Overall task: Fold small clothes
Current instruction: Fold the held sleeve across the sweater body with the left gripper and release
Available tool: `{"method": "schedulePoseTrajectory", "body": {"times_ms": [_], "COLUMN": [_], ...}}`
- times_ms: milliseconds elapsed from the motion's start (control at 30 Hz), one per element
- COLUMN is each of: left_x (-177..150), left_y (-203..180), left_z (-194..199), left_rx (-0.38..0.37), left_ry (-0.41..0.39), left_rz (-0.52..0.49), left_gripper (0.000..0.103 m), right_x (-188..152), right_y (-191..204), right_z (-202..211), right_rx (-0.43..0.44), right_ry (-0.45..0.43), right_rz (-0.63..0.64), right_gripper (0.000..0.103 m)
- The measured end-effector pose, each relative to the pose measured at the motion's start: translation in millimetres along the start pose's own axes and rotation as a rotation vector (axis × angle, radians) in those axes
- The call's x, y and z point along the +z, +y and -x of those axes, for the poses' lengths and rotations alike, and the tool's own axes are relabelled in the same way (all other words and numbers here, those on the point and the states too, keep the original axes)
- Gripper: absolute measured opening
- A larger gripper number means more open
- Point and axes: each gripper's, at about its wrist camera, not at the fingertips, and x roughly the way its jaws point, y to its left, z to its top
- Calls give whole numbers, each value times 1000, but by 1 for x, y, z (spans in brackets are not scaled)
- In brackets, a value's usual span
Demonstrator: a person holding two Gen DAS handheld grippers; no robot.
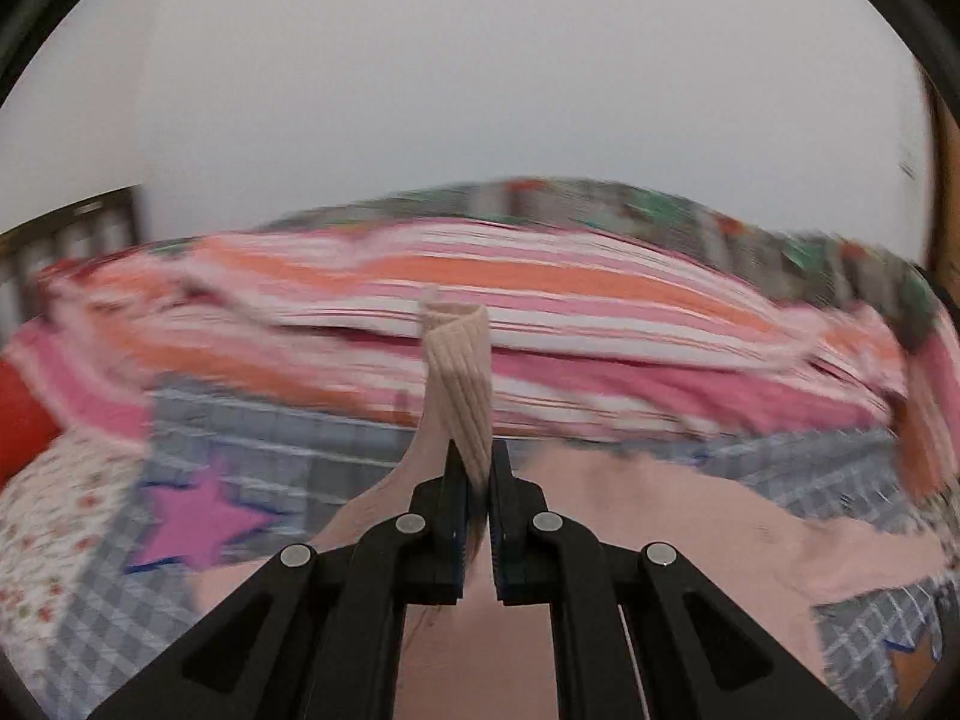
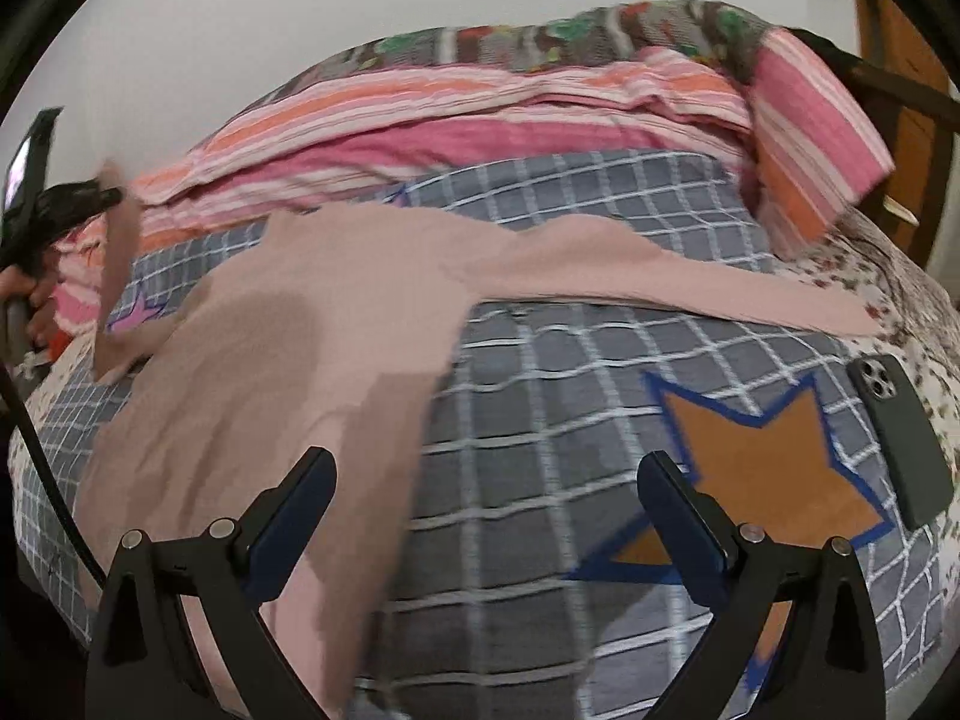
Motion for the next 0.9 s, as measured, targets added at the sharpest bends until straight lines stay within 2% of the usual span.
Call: {"method": "schedulePoseTrajectory", "body": {"times_ms": [100,200,300,367,400,433,500,567,600,700,767,800,833,900], "left_x": [-13,-39,-63,-74,-78,-81,-83,-82,-81,-86,-98,-108,-116,-132], "left_y": [-60,-116,-147,-161,-163,-164,-152,-121,-108,-50,-15,9,27,60], "left_z": [-23,-48,-61,-65,-66,-65,-60,-44,-41,-19,-4,6,12,19], "left_rx": [-97,-217,-313,-340,-348,-341,-312,-298,-283,-187,-108,-71,-37,24], "left_ry": [54,141,212,248,269,289,307,276,269,234,240,241,247,270], "left_rz": [-39,-46,-56,-73,-78,-81,-75,-24,-6,11,-3,-3,-6,-3], "left_gripper": [7,7,7,9,15,29,44,62,80,81,81,81,81,81], "right_x": [0,-3,-7,-7,-7,-6,-2,5,9,25,38,44,50,61], "right_y": [-21,-38,-46,-49,-50,-50,-47,-42,-38,-24,-13,-8,-2,8], "right_z": [-3,-8,-11,-12,-14,-14,-18,-22,-24,-34,-45,-50,-57,-73], "right_rx": [-22,-44,-61,-66,-65,-64,-53,-33,-17,23,46,61,84,117], "right_ry": [0,12,19,21,22,23,21,16,12,-6,-16,-11,-3,12], "right_rz": [-41,-71,-78,-80,-80,-78,-71,-63,-57,-39,-42,-40,-34,-23], "right_gripper": [99,99,99,99,99,99,99,99,99,97,80,63,51,46]}}
